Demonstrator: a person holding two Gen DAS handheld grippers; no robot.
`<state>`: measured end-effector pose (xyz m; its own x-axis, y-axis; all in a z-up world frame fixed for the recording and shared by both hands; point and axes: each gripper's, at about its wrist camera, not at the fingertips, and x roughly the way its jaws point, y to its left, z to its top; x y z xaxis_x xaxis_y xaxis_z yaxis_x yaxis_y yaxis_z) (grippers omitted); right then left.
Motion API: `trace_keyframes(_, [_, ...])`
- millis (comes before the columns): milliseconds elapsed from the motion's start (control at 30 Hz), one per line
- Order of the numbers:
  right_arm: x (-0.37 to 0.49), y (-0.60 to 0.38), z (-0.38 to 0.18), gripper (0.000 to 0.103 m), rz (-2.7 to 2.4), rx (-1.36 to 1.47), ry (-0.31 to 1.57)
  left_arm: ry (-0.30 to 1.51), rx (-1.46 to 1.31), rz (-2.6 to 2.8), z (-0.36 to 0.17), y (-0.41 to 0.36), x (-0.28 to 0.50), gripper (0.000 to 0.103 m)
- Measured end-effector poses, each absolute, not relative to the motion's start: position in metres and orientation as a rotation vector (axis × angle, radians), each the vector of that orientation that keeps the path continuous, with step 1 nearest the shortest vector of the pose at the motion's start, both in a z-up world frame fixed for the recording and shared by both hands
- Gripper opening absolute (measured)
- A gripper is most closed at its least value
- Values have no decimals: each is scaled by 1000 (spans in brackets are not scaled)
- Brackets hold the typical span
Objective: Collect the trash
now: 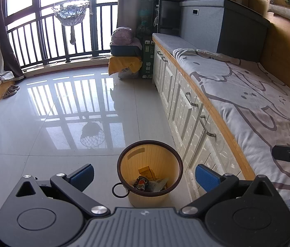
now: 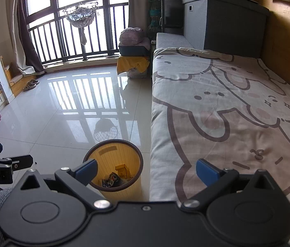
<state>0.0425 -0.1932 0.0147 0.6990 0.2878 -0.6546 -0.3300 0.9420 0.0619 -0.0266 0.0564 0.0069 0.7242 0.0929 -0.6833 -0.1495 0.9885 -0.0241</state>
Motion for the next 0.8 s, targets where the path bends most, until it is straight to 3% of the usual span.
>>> trace_keyframes(800, [42,-193,14,103,343,-64,721,749,-78,134,6,54,-26,103])
